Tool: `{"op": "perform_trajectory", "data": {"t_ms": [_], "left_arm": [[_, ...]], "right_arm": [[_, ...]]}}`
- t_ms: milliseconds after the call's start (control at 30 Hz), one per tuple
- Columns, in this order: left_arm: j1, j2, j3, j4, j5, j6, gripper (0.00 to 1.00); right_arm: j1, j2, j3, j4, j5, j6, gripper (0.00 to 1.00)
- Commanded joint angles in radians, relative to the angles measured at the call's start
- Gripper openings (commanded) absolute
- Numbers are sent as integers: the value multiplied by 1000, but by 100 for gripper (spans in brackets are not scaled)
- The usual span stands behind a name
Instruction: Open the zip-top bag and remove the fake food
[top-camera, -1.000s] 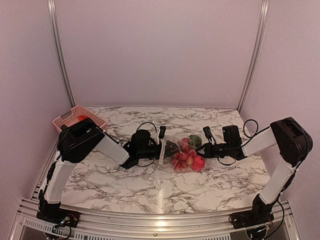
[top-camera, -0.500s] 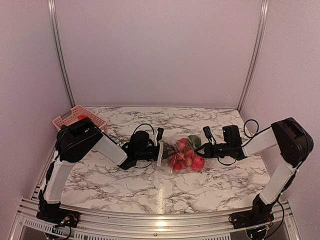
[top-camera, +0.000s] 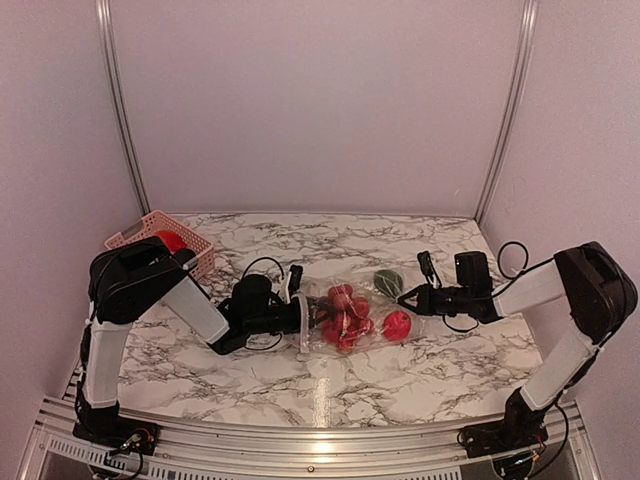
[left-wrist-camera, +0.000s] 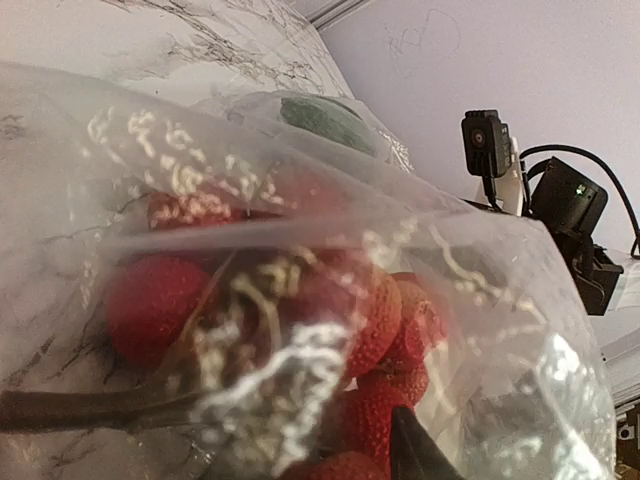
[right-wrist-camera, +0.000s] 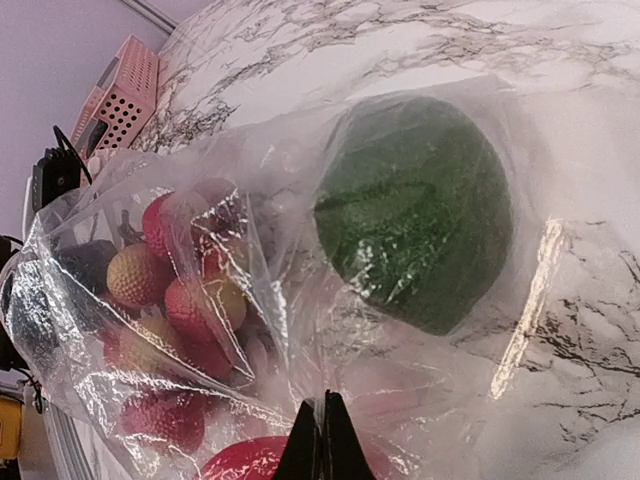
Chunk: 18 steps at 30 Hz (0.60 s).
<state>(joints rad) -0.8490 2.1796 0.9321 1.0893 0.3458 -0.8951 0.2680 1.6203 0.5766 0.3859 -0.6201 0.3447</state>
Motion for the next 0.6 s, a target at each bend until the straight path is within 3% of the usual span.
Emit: {"op": "perform_trajectory", "data": {"t_ms": [0,200,567], "left_arm": [[3,-82,-103,152,-16,-30,0],[2,-194,-236,198,-60,-11,0],[1,-479,-379,28,-189,107,0]], "right_arm": [[-19,-15,-7,2,66,25,0],[-23,-9,-3,-19,105,31,0],[-35,-18,-9,-35,136,37,0]]}}
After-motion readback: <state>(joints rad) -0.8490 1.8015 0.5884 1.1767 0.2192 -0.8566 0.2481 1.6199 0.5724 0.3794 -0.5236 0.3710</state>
